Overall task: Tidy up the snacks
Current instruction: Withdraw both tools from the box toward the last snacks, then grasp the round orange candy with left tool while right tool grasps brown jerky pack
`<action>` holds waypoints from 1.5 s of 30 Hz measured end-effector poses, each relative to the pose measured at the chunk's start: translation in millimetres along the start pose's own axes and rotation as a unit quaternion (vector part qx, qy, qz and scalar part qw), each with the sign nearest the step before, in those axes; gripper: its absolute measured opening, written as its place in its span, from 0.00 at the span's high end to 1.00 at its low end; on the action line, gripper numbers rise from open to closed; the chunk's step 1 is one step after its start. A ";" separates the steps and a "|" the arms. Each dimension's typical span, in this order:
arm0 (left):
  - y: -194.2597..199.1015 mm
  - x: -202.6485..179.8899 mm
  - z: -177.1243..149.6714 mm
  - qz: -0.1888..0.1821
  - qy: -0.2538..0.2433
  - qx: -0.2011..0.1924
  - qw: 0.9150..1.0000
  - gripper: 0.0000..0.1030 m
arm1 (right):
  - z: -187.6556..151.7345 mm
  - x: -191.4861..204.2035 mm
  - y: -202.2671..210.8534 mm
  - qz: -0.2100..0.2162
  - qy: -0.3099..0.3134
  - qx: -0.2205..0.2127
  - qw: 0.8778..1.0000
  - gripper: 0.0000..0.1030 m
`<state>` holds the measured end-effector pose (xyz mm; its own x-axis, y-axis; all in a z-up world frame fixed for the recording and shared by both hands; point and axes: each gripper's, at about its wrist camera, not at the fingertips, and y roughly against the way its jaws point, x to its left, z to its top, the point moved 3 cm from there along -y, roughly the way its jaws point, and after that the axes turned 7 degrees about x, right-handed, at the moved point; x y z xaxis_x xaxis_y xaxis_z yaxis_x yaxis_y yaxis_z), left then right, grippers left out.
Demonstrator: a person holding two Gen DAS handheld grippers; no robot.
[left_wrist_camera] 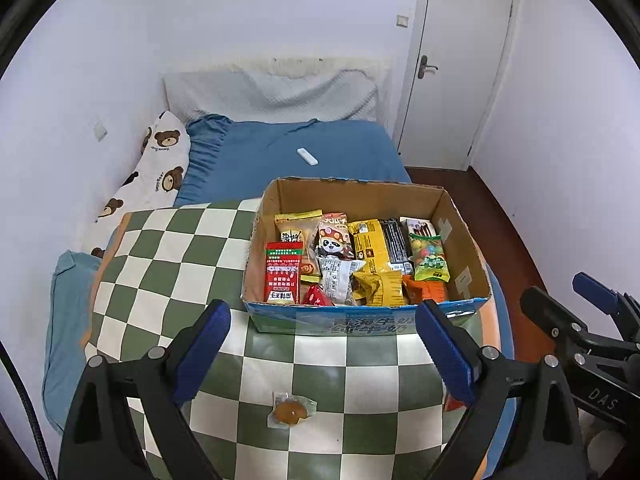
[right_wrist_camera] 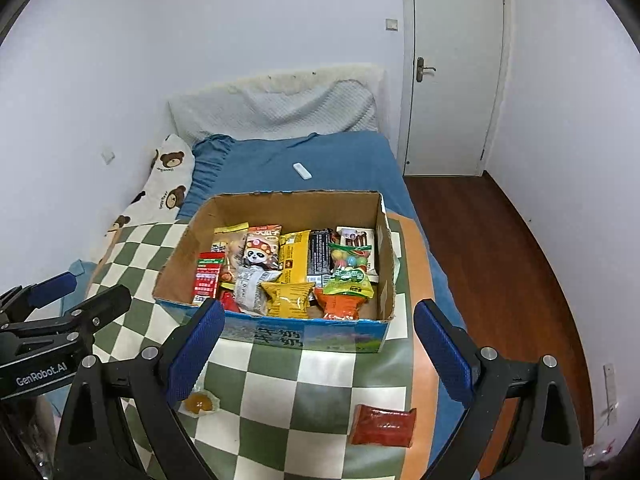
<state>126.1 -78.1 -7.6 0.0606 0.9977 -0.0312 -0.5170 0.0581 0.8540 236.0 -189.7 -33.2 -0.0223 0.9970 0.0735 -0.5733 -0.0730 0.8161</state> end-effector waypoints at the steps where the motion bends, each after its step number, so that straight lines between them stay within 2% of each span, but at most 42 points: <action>1: 0.9 0.4 -0.4 0.001 0.000 -0.002 1.000 0.08 | -0.7 0.0 2.6 0.003 -0.002 -0.002 1.000 0.05; 4: -5.5 2.6 -4.5 0.011 0.005 0.004 1.000 0.08 | -4.0 -5.4 1.2 0.027 -0.016 0.010 0.999 0.05; 7: -20.8 5.7 -14.7 0.017 0.012 0.024 0.999 0.08 | -19.2 -34.5 -20.4 0.083 -0.080 0.058 0.992 0.06; 9: -38.4 6.5 -25.9 0.023 0.015 0.047 0.999 0.08 | -34.0 -55.4 -39.1 0.099 -0.117 0.079 0.985 0.19; 10: -49.3 7.1 -32.7 0.029 0.016 0.061 0.998 0.08 | -42.5 -68.1 -51.1 0.096 -0.133 0.092 0.982 0.30; 12: -72.5 8.1 -48.1 0.036 0.017 0.092 0.995 0.08 | -64.2 -95.0 -80.1 0.083 -0.166 0.126 0.974 0.32; 16: -116.9 13.1 -85.5 0.061 0.020 0.147 0.987 0.08 | -112.2 -143.8 -139.0 0.063 -0.233 0.184 0.953 0.32; 19: -138.5 19.0 -107.4 0.069 0.022 0.187 0.980 0.08 | -150.1 -164.9 -182.3 0.075 -0.283 0.233 0.927 0.32; 21: -145.8 27.0 -117.1 0.076 0.028 0.202 0.976 0.08 | -168.6 -165.5 -197.9 0.093 -0.306 0.250 0.914 0.33; 24: -150.9 42.2 -126.6 0.076 0.049 0.216 0.972 0.08 | -182.2 -148.5 -198.6 0.116 -0.314 0.252 0.908 0.33; 28: -154.4 55.8 -133.4 0.081 0.064 0.224 0.969 0.08 | -193.6 -101.2 -194.6 0.197 -0.324 0.269 0.885 0.33; 29: -155.8 59.7 -136.0 0.082 0.069 0.228 0.968 0.08 | -193.7 -84.4 -191.2 0.216 -0.312 0.276 0.883 0.33; 30: -157.2 62.9 -137.8 0.083 0.073 0.230 0.967 0.08 | -190.7 -72.1 -185.7 0.224 -0.294 0.274 0.888 0.33; 31: -158.6 67.5 -140.6 0.083 0.079 0.234 0.966 0.08 | -186.4 -63.1 -179.9 0.221 -0.269 0.268 0.898 0.32; 33: -161.4 73.8 -144.4 0.084 0.087 0.238 0.964 0.08 | -171.9 -47.4 -162.5 0.167 -0.181 0.240 0.939 0.28; 34: -163.0 76.1 -146.4 0.083 0.089 0.243 0.962 0.08 | -165.5 -40.3 -155.6 0.138 -0.136 0.224 0.955 0.24; 35: -165.4 78.4 -148.8 0.083 0.091 0.247 0.961 0.08 | -160.8 -30.5 -152.1 0.113 -0.085 0.214 0.967 0.22; 36: -167.2 79.8 -150.5 0.083 0.090 0.250 0.960 0.08 | -157.6 -19.2 -153.5 0.092 -0.036 0.216 0.971 0.22; 39: -173.2 79.1 -156.3 0.078 0.080 0.264 0.958 0.08 | -156.0 10.8 -176.2 0.061 0.079 0.245 0.964 0.22; 41: -175.6 74.6 -159.0 0.078 0.068 0.272 0.957 0.08 | -165.8 28.9 -199.2 0.064 0.131 0.277 0.950 0.22; 43: -180.4 68.3 -160.4 0.075 0.053 0.279 0.956 0.08 | -176.0 32.9 -213.0 0.067 0.149 0.304 0.939 0.22; 45: -185.4 63.9 -159.9 0.076 0.039 0.279 0.957 0.08 | -183.6 33.0 -223.3 0.059 0.152 0.311 0.936 0.23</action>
<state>89.3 -19.5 -251.0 -0.0539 0.9940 0.0953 0.0218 -0.0943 0.9953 213.0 -136.1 -318.3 -0.3418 0.9351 0.0938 0.0324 -0.0880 0.9956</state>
